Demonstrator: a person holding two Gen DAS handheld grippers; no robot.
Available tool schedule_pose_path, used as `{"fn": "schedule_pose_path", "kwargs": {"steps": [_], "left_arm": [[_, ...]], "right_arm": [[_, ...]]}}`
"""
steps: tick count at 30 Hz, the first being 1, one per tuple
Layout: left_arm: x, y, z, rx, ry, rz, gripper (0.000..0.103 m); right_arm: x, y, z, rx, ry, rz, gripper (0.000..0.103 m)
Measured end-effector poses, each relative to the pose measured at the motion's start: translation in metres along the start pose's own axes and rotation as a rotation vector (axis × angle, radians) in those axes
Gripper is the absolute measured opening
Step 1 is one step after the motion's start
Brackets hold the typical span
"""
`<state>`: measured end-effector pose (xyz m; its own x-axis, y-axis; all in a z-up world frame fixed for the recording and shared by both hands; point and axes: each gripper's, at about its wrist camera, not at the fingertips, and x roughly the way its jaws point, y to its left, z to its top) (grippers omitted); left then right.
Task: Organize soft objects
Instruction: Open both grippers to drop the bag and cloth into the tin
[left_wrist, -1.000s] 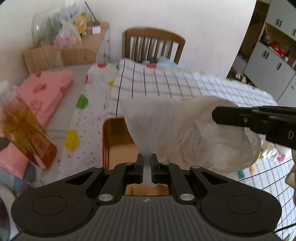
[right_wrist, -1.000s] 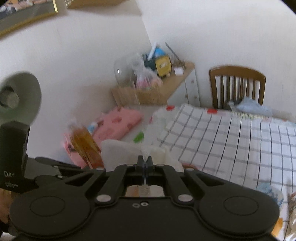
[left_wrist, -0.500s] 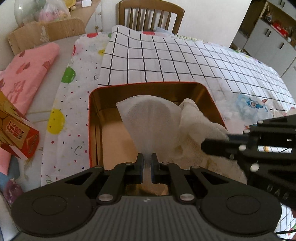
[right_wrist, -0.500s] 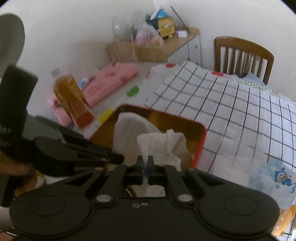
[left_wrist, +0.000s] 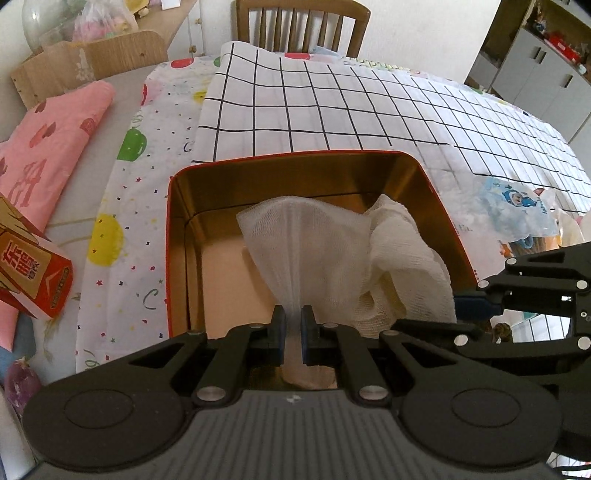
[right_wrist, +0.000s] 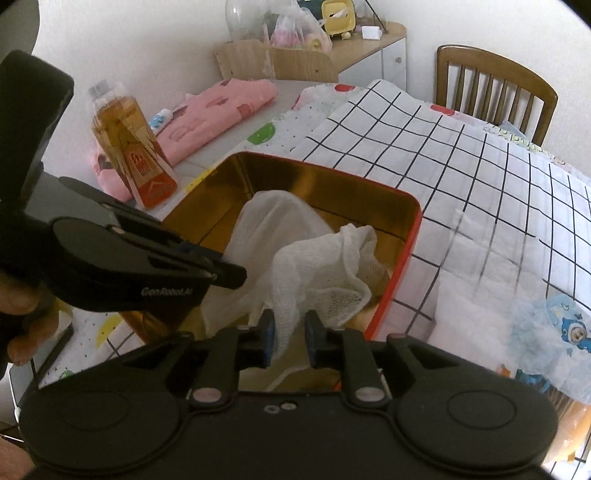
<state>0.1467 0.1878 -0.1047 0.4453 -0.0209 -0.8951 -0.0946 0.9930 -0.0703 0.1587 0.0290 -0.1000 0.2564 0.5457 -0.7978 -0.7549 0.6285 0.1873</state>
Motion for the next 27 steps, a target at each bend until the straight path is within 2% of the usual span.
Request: {"fn": "schedule_pose_path", "kwargs": {"steps": [4, 9, 13, 16, 17, 18, 19, 27], "left_arm": [[-0.001, 0.000, 0.000, 0.002, -0.006, 0.010, 0.009], [-0.005, -0.001, -0.001, -0.006, -0.019, 0.022, 0.010], [-0.010, -0.002, -0.003, -0.006, -0.026, 0.033, 0.011], [-0.015, -0.004, -0.004, 0.000, -0.040, 0.048, 0.028], [-0.018, -0.005, -0.005, -0.004, -0.046, 0.049, 0.041], [-0.019, -0.005, -0.005, -0.006, -0.051, 0.048, 0.062], [-0.022, -0.005, -0.006, -0.007, -0.059, 0.046, 0.068], [-0.045, -0.014, -0.011, 0.007, -0.108, 0.060, 0.070]], "right_arm": [[-0.002, -0.002, -0.002, 0.000, -0.004, 0.005, 0.029], [-0.009, 0.001, -0.002, -0.023, -0.030, 0.001, 0.035], [-0.016, 0.001, -0.003, -0.028, -0.052, 0.003, 0.050], [-0.023, 0.000, -0.003, -0.027, -0.070, 0.008, 0.055], [-0.025, -0.001, -0.003, -0.024, -0.074, 0.007, 0.057], [-0.028, -0.001, -0.004, -0.022, -0.079, 0.006, 0.058], [-0.030, -0.002, -0.004, -0.018, -0.085, 0.007, 0.059], [-0.056, -0.014, -0.010, 0.011, -0.137, 0.006, 0.063]]}}
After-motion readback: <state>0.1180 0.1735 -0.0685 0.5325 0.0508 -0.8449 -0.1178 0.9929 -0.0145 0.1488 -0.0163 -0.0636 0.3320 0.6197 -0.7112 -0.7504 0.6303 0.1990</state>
